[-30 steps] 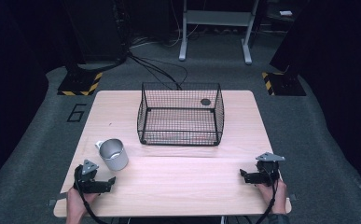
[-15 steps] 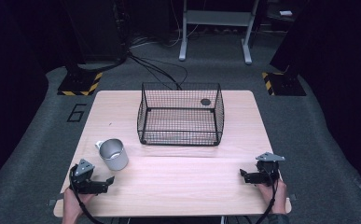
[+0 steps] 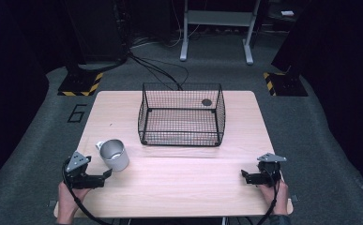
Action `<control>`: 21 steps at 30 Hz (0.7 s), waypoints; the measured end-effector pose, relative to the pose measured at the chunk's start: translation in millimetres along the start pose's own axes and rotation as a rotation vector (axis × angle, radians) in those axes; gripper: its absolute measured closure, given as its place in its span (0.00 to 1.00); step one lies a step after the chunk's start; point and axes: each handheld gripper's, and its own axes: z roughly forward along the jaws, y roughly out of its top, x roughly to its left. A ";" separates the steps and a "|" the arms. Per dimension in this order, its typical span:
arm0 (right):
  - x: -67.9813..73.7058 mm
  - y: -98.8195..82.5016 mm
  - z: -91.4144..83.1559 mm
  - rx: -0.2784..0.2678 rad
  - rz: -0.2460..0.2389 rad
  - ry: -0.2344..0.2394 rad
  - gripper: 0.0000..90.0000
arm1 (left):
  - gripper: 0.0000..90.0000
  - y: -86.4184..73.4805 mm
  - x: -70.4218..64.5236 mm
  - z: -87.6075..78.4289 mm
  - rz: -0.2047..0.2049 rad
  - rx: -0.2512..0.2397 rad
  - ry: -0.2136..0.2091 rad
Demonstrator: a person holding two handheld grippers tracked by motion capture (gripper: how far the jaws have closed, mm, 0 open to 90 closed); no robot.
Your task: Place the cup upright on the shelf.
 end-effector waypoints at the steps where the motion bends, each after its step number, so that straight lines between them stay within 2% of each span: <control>1: 0.0 0.0 0.0 0.000 0.000 0.000 0.00 | 0.00 4.6 -0.5 0.5 0.012 -0.012 0.003; 10: 0.0 0.0 0.0 0.000 0.000 0.000 0.00 | 0.00 24.5 0.2 2.4 0.049 -0.024 0.000; 17: 0.3 -0.1 -0.1 0.001 0.003 0.000 0.00 | 0.00 36.0 2.5 12.0 0.051 -0.043 -0.008; 18: 0.1 -0.1 -0.1 0.000 0.001 0.000 0.00 | 0.00 37.3 3.5 14.8 0.054 -0.036 -0.020; 21: 0.0 -0.1 0.0 0.000 0.000 0.000 0.00 | 0.00 38.3 3.7 18.8 0.052 -0.032 -0.021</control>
